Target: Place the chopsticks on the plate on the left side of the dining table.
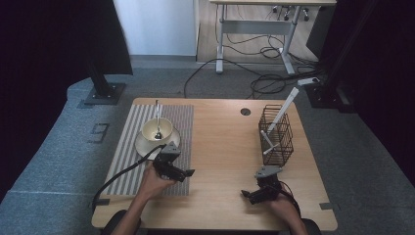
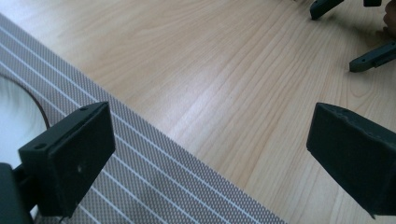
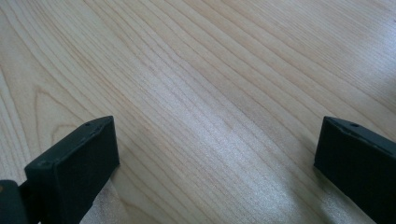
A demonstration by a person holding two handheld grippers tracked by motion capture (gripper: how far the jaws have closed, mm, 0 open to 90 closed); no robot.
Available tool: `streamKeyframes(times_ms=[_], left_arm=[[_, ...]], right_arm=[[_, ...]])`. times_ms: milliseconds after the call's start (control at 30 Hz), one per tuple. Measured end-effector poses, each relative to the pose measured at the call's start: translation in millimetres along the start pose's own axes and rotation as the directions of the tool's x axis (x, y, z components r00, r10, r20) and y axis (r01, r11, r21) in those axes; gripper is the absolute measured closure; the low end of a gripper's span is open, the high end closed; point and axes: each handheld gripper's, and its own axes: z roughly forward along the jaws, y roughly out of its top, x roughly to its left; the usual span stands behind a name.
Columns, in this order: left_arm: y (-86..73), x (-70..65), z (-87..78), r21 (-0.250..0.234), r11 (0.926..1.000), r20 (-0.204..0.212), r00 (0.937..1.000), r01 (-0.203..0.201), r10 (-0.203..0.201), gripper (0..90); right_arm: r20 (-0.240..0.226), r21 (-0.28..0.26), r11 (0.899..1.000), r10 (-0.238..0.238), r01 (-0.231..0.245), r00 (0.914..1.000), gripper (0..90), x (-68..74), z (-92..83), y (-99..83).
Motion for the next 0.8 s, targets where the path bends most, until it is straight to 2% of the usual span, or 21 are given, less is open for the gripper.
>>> streamKeyframes(times_ms=[367, 567, 733, 800], left_arm=[[25.5, -5.4, 5.9, -0.008, 0.9998, 0.03, 0.9994, -0.019, 0.019, 1.8], [49.7, -14.4, 11.4, -0.003, 0.9983, 0.046, 0.9973, -0.058, 0.058, 1.8], [62.1, -19.0, 15.1, -0.006, 0.997, 0.06, 0.9952, -0.077, 0.077, 1.8], [67.2, -19.7, 17.0, -0.015, 0.9973, 0.07, 0.9949, -0.072, 0.073, 1.8]], right_arm=[[0.001, -0.001, 1.0, 0.001, -0.001, 1.0, 0.0, 0.1, 0.1, 0.0], [0.0, -0.001, 1.0, 0.001, -0.001, 1.0, 0.0, 0.1, 0.1, 0.0], [0.0, -0.001, 1.0, -0.001, 0.001, 1.0, 0.0, 0.0, 0.1, 0.0], [0.0, -0.001, 1.0, -0.001, 0.001, 1.0, 0.0, -0.1, 0.1, 0.0]])
